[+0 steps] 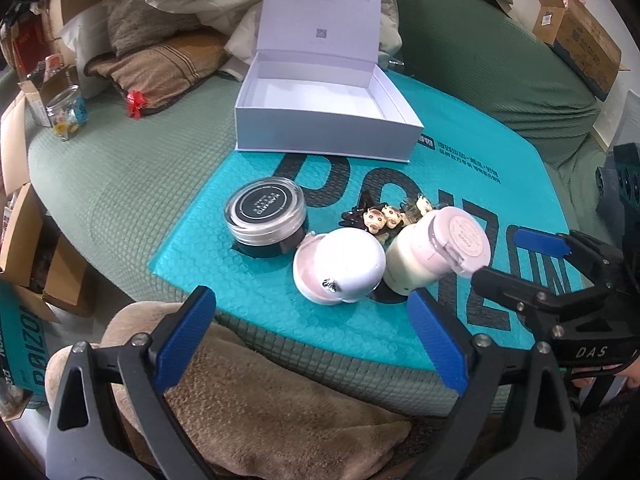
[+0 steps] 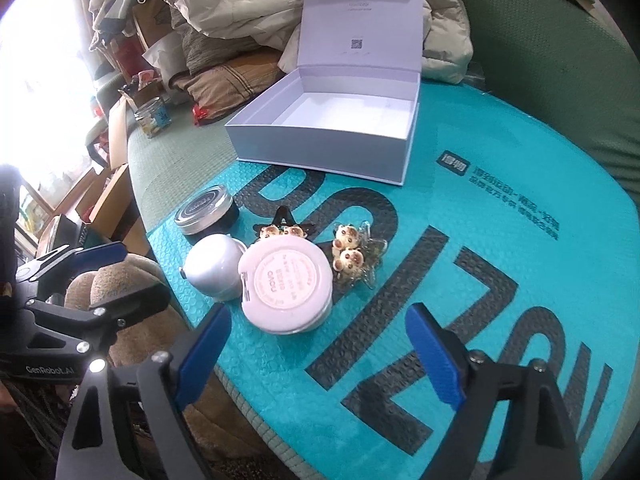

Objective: Organize objects
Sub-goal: 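Grasp the white round compact with the left gripper while the right gripper grasps the pink compact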

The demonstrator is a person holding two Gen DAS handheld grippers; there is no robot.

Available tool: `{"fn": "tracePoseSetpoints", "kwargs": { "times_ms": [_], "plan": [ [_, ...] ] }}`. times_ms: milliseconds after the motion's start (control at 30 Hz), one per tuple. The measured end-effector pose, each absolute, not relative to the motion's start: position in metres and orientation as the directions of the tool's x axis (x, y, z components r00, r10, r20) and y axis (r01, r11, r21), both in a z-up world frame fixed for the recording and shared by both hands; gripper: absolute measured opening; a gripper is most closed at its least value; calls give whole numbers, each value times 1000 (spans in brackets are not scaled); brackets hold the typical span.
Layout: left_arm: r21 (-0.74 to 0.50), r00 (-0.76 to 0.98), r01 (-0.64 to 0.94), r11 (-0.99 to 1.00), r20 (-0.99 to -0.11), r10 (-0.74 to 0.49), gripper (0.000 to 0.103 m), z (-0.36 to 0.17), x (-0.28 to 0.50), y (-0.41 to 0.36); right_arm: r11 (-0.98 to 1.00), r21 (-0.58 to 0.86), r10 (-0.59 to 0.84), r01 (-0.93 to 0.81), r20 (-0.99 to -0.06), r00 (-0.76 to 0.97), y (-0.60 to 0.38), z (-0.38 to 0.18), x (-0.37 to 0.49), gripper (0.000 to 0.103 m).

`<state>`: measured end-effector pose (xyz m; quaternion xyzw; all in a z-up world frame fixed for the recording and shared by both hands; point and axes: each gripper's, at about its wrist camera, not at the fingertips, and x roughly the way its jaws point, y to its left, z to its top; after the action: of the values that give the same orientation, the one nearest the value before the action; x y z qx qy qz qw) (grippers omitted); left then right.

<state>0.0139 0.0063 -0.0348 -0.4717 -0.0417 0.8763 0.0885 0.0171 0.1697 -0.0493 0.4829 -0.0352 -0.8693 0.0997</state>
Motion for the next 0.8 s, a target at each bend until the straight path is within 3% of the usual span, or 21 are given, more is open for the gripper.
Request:
{"fn": "tracePoseSetpoints", "kwargs": {
  "times_ms": [267, 600, 800],
  "plan": [
    [-198, -512, -160, -967, -821, 253, 88, -42, 3, 12, -965, 184, -254, 186, -826, -503, 163, -55, 6, 77],
    [-247, -483, -202, -948, -817, 316, 75, -49, -8, 17, -955, 182, -277, 234, -827, -489, 157, -59, 0, 53],
    [-263, -474, -226, -938, -812, 341, 71, -52, -14, 20, -953, 174, -279, 246, -819, -501, 157, -58, 0, 50]
  ]
}}
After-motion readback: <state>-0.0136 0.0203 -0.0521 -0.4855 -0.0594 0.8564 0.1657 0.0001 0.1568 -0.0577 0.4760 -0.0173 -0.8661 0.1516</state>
